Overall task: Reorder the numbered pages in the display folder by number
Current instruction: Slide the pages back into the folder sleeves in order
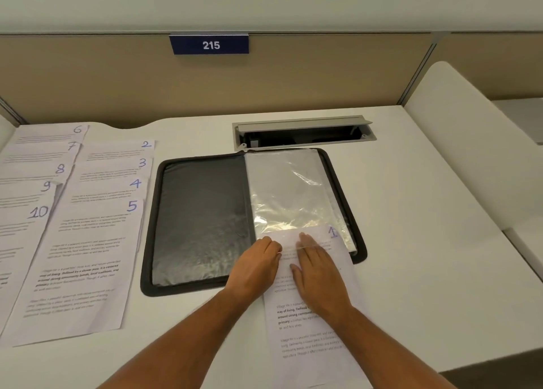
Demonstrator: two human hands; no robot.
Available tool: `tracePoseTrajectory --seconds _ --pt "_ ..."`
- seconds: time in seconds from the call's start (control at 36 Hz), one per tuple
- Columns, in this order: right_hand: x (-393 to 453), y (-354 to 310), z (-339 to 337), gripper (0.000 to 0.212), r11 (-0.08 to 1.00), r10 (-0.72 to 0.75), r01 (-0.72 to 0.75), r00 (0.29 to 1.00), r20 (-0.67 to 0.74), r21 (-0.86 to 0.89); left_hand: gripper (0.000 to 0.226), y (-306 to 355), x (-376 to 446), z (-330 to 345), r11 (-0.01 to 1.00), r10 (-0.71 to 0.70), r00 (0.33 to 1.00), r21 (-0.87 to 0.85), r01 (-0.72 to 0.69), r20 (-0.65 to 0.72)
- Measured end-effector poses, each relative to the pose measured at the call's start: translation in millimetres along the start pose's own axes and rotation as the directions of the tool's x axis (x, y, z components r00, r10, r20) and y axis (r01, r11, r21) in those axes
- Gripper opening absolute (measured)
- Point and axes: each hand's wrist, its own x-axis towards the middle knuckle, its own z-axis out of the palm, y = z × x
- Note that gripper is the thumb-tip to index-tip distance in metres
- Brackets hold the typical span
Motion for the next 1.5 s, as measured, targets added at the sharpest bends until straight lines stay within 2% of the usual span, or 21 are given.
tracePoseTrajectory --seconds 0.19,0.31,0.53,0.69,0.78,0.86,0.97,1.11,1.33,1.5 --pt "-4.6 14.0 4.1 0.07 0.992 -0.001 0.015 0.994 0.112 -0.124 0.01 9.3 7.3 0.1 0.996 0.077 0.997 0.044 -0.078 0.023" --pt "0.0 14.6 1.7 0.073 0.99 -0.009 0.031 0.988 0.156 -0.135 0.014 7.7 9.4 3.0 0.99 0.104 0.994 0.088 -0.107 0.037" --pt "12.6 7.7 3.4 0.072 0.992 0.016 0.003 0.989 0.15 -0.126 0.018 5.9 8.8 3.5 0.983 0.145 0.989 0.108 -0.149 0.04" --pt "26.2 6.5 2.1 0.071 0.993 0.043 -0.025 0.987 0.157 -0.111 0.009 5.1 8.9 2.1 0.983 0.156 0.988 0.1 -0.156 0.013" --pt "29.2 7.6 0.1 0.08 0.997 0.079 -0.077 0.99 0.118 -0.02 0.006 5.4 8.1 0.7 0.983 0.158 0.987 0.097 -0.157 -0.001" --pt "27.9 11.9 -4.9 0.078 0.987 0.127 -0.132 0.99 0.058 0.092 0.011 6.8 7.3 0.6 0.985 0.151 0.988 0.088 -0.149 -0.016" --pt "28.8 17.2 -7.5 0.076 0.99 0.139 -0.139 0.99 -0.014 -0.016 0.015 8.9 7.2 1.5 0.986 0.149 0.989 0.077 -0.147 -0.018" --pt "32.0 16.6 -4.6 0.079 0.989 0.141 -0.14 0.99 0.019 -0.039 0.007 6.6 7.5 4.9 0.989 0.116 0.993 0.091 -0.114 -0.01" --pt "32.0 20.7 2.7 0.102 0.991 0.126 -0.123 0.991 0.048 -0.054 0.014 8.2 5.9 4.4 0.991 0.112 0.994 0.078 -0.111 -0.009" --pt "41.9 28.4 2.6 0.09 0.997 0.036 -0.031 0.996 0.078 -0.07 0.017 8.9 4.8 3.7 0.989 0.109 0.994 0.098 -0.107 -0.014"
